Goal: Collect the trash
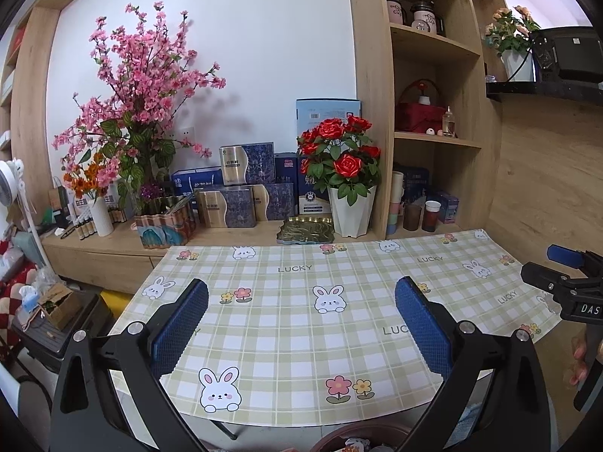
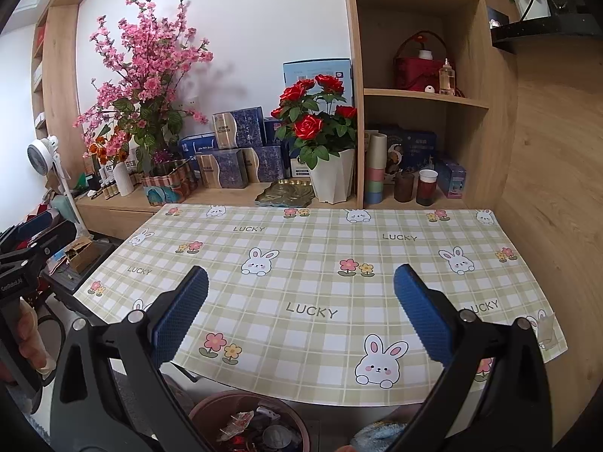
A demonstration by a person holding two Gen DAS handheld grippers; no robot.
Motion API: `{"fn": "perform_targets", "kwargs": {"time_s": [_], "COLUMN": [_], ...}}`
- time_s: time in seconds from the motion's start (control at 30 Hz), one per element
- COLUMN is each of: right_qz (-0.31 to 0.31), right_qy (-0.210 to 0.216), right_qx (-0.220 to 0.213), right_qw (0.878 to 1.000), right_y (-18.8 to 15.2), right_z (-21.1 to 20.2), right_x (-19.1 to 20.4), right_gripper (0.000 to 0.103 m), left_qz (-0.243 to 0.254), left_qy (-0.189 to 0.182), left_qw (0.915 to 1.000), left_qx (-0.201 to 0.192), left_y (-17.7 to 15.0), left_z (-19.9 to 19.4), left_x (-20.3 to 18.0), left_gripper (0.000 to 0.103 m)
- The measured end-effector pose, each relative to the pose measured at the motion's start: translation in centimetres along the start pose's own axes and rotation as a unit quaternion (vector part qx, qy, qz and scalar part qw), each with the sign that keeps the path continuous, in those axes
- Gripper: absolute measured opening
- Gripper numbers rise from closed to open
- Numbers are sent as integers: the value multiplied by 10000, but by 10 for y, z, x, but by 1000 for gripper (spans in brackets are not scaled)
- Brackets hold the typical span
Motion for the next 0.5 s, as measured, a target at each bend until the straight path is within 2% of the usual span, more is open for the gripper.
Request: {"fn": "perform_targets", "kwargs": {"time_s": [0.5], "right_qz": [6], "right_qy": [-4], "right_qx": [4], "right_qw": [10000], "right_y": [0], "right_z": [0], "right_x": [1], "right_gripper": [97], "left_qz": [-43], "left_qy": [-6], "left_qw": [10000], "left_qx": [82], "left_y": [-3], "left_z": [3], "left_x": [2], "left_gripper": [97]}}
Point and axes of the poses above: each gripper's, at about its wrist camera, not at the fingertips, and z roughly the way its jaws point, x to its left, y to its top, the point moved 7 cm from there along z, roughly the way its jaws point, and after that the axes turned 10 degrees about -x, right-handed, at the moved point
